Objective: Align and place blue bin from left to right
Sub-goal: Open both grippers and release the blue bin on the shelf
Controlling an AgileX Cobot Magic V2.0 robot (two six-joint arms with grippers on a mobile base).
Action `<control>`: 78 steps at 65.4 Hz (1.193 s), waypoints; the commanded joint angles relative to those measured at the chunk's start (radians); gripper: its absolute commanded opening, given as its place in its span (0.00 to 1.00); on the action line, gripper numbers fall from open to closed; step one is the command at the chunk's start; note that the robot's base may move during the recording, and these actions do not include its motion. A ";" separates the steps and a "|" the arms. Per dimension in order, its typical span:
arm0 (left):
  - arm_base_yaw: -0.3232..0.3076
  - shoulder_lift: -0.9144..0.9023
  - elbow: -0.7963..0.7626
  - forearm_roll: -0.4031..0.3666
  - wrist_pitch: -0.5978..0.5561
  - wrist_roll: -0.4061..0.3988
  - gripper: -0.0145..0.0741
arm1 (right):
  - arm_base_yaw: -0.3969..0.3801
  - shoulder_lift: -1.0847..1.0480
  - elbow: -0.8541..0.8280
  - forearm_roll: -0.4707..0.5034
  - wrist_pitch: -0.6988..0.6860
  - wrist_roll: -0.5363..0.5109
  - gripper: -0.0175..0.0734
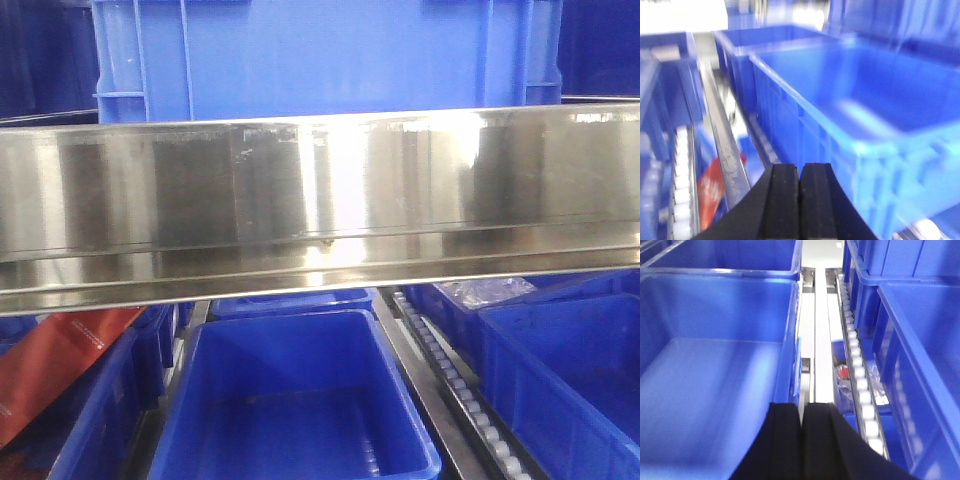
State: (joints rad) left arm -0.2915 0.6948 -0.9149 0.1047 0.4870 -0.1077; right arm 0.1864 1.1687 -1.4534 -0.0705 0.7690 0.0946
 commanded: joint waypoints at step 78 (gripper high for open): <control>-0.004 -0.504 0.521 -0.046 -0.120 -0.007 0.04 | -0.005 -1.030 1.143 -0.014 -0.499 -0.009 0.12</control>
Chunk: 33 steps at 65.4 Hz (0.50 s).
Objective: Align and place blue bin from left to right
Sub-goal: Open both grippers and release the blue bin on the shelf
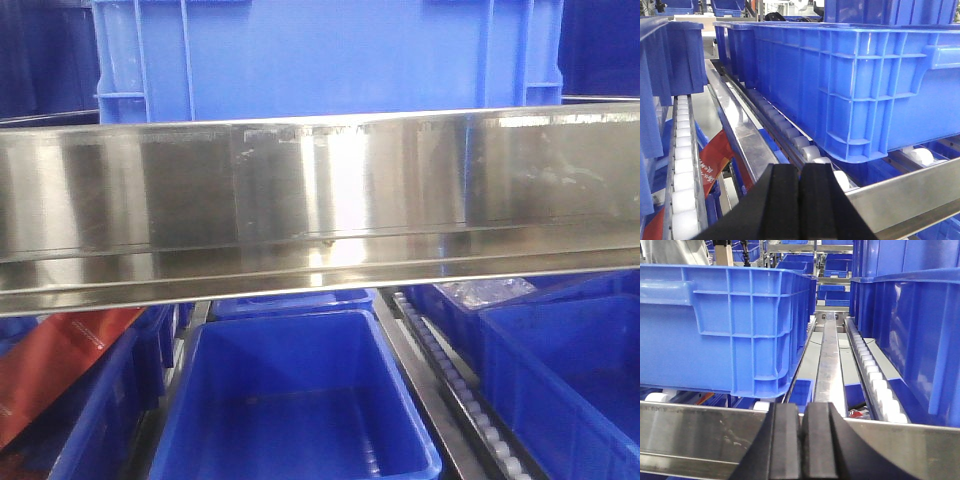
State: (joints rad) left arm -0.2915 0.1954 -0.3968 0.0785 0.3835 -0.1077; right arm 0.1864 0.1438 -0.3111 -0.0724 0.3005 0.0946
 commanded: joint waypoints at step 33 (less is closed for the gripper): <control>0.267 -0.195 0.326 -0.110 -0.191 0.108 0.04 | -0.005 -0.005 0.001 -0.012 -0.033 -0.009 0.12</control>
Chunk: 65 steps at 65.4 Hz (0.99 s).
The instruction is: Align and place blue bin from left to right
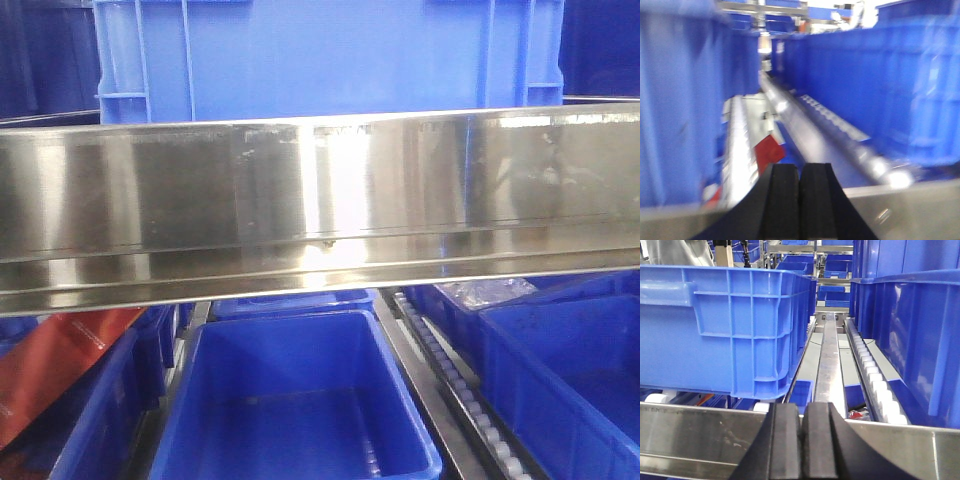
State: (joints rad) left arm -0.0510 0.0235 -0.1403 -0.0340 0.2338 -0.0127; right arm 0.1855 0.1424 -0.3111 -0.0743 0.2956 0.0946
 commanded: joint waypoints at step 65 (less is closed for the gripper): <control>0.039 -0.024 0.140 0.010 -0.127 0.013 0.04 | -0.004 -0.003 0.001 -0.010 -0.034 -0.009 0.12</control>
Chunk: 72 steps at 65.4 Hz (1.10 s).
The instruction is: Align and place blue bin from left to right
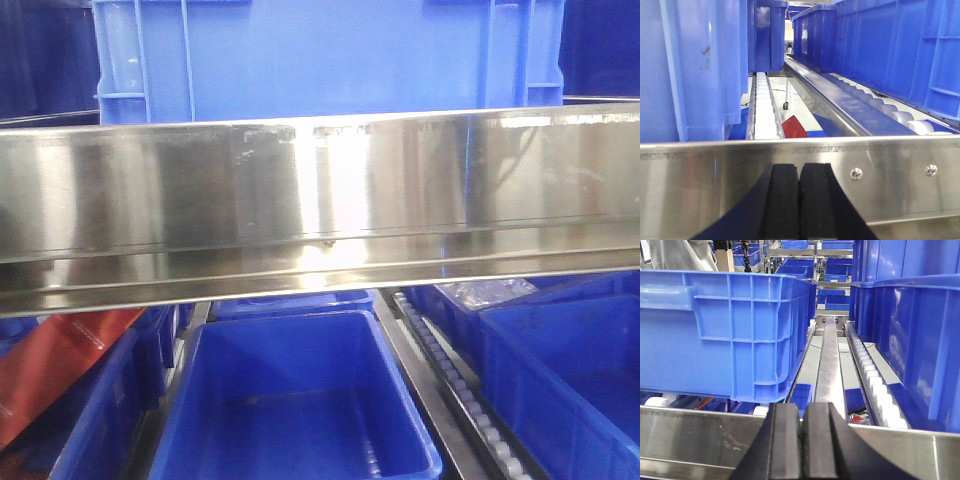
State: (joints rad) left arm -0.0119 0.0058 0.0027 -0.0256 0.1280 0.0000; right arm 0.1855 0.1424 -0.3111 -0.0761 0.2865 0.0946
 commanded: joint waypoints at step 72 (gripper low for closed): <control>-0.001 -0.006 -0.003 0.001 -0.021 0.000 0.04 | -0.301 -0.142 0.311 0.076 -0.199 -0.061 0.12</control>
State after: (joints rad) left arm -0.0119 0.0052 0.0027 -0.0256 0.1256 0.0000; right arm -0.1121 0.0083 0.0000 0.0000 0.1130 0.0402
